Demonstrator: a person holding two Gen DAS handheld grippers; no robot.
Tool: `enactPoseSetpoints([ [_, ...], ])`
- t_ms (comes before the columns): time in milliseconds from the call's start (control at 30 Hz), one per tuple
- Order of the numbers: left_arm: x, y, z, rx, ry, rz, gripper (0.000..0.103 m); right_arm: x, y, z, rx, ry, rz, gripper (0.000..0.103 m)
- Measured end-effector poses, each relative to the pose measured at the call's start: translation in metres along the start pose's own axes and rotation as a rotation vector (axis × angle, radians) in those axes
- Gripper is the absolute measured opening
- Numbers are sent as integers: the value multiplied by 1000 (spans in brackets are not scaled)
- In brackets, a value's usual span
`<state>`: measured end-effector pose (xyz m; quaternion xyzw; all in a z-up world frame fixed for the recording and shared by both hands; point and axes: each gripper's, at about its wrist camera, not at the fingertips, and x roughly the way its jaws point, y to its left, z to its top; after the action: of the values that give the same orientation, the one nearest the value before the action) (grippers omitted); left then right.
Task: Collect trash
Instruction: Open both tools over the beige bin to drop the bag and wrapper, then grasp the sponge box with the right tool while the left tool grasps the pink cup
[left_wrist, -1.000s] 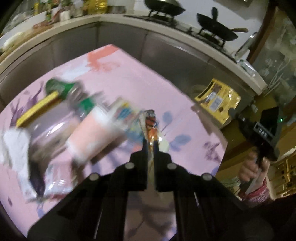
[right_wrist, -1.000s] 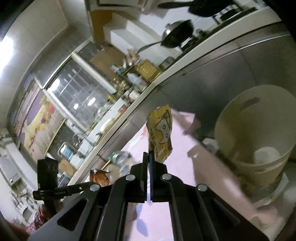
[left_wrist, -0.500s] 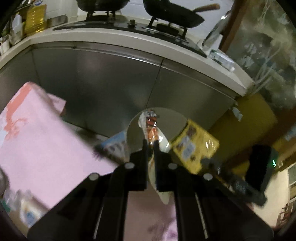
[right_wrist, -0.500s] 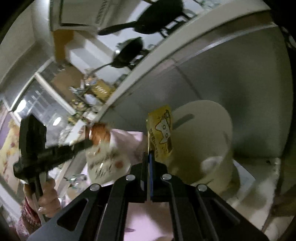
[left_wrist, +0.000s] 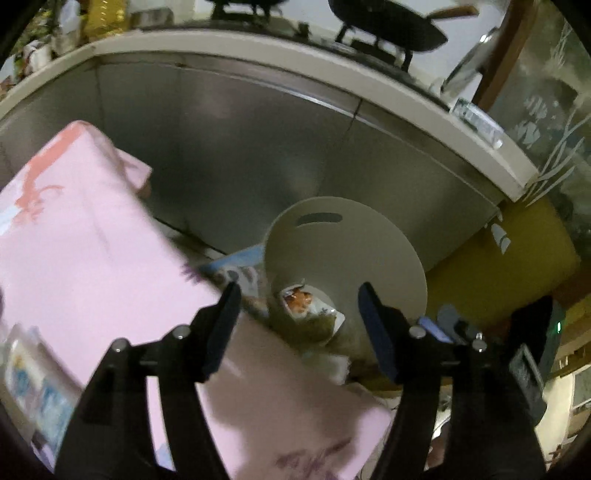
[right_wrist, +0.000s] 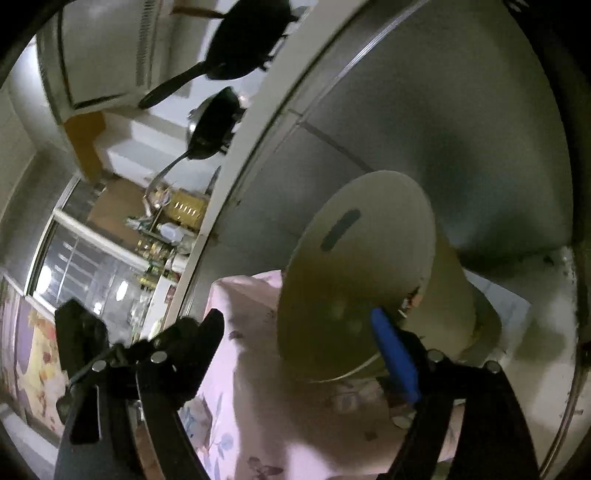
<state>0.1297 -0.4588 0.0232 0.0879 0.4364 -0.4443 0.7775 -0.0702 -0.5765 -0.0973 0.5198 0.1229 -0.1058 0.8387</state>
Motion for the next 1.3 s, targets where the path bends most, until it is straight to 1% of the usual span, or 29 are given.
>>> enactPoseSetpoints([
  [67, -25, 8, -15, 17, -42, 23, 63, -2, 12, 0, -37, -10, 5, 79],
  [200, -71, 34, -50, 14, -93, 71, 63, -9, 43, -10, -142, -19, 37, 79],
  [267, -97, 53, -69, 4, -116, 115, 63, -8, 60, -19, -201, -1, 53, 78],
  [300, -108, 63, -77, -1, -126, 142, 66, -6, 68, -24, -228, 14, 62, 78],
  [333, -121, 75, -86, -7, -140, 182, 72, -2, 78, -31, -263, 39, 74, 77],
  [367, -129, 83, -91, -13, -149, 209, 75, 3, 87, -38, -294, 67, 86, 76],
  [433, -152, 109, -106, -33, -165, 287, 79, 11, 101, -52, -336, 117, 110, 76],
  [533, -170, 147, -120, -52, -162, 390, 82, 30, 125, -82, -401, 220, 143, 76],
  [567, -173, 160, -123, -59, -155, 413, 82, 36, 133, -91, -427, 251, 147, 76],
  [633, -174, 176, -126, -59, -138, 420, 82, 46, 149, -109, -484, 301, 145, 76],
  [667, -174, 182, -127, -50, -129, 424, 83, 53, 159, -122, -536, 338, 136, 76],
  [733, -167, 188, -127, -1, -103, 421, 86, 66, 176, -147, -655, 384, 99, 76],
  [867, -153, 195, -125, 92, -57, 400, 86, 90, 199, -181, -853, 429, 32, 77],
  [933, -143, 195, -122, 134, -34, 380, 86, 102, 205, -191, -927, 436, -2, 78],
  [1000, -134, 196, -119, 167, -16, 375, 86, 114, 205, -195, -963, 451, -25, 79],
  [1067, -128, 196, -118, 186, 3, 357, 85, 129, 206, -200, -997, 484, -46, 79],
  [1167, -119, 199, -118, 199, 35, 341, 74, 151, 207, -205, -1038, 510, -76, 79],
  [1200, -115, 202, -118, 192, 51, 336, 67, 156, 206, -207, -1043, 518, -80, 79],
  [1267, -114, 205, -120, 177, 48, 324, 66, 162, 201, -207, -1043, 536, -85, 79],
  [1300, -115, 205, -120, 168, 45, 314, 65, 162, 201, -207, -1051, 520, -81, 79],
])
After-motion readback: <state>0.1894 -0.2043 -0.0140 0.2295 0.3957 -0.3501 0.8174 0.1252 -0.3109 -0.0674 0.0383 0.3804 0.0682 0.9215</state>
